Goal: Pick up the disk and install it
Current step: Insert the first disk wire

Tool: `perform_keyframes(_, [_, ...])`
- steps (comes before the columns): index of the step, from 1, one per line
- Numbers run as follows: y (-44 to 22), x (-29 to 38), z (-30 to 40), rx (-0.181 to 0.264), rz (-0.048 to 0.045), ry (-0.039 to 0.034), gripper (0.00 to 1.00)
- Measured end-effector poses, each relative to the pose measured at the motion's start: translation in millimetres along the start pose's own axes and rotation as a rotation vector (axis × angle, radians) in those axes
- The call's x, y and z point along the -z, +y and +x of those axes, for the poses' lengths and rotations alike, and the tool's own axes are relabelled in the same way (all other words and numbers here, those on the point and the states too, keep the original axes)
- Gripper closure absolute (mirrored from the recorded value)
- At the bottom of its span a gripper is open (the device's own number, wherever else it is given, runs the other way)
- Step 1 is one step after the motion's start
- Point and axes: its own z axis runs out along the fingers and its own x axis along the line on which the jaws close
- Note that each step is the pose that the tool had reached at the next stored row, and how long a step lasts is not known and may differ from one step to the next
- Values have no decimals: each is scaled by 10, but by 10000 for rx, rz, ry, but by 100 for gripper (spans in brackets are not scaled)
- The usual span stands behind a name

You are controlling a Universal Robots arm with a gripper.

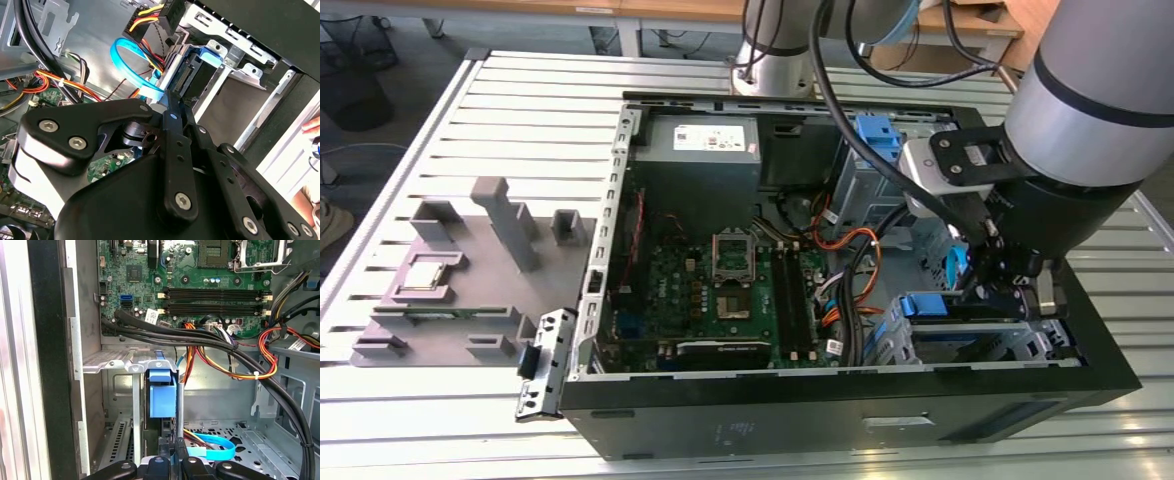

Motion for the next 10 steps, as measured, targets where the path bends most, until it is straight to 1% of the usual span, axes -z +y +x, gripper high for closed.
perform_keyframes(10, [2, -12, 2, 1, 9, 0, 84])
